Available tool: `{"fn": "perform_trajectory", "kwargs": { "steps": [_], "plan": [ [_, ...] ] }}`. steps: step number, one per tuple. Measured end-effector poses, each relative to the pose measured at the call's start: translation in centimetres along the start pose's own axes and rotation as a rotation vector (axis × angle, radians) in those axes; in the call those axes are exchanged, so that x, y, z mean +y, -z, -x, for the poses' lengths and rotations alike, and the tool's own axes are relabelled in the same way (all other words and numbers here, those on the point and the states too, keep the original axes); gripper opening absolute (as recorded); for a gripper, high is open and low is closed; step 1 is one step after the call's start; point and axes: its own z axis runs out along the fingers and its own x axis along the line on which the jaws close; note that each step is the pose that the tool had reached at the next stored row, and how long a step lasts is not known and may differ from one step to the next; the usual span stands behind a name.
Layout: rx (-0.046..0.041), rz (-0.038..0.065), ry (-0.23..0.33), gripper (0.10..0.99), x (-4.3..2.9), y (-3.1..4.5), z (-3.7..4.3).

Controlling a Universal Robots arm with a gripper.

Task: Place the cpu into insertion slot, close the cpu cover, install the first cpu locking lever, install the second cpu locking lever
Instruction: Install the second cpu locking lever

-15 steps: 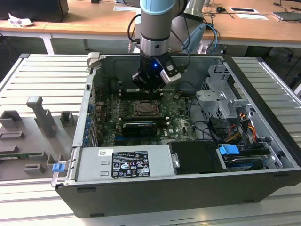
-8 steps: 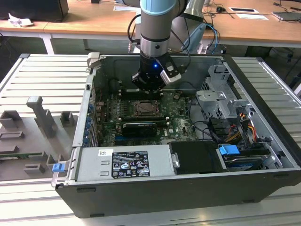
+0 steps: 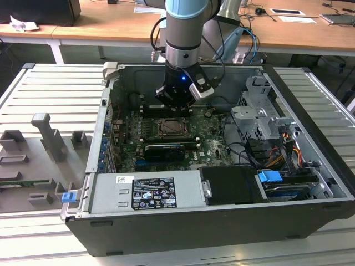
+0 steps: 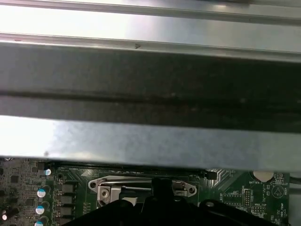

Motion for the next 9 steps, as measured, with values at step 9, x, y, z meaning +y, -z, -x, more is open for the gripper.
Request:
{"fn": "perform_trajectory", "kwargs": {
  "steps": [9],
  "plan": [
    [0.0, 0.0, 0.0, 0.106, -0.16, 0.22, 0.0]
  ]
}}
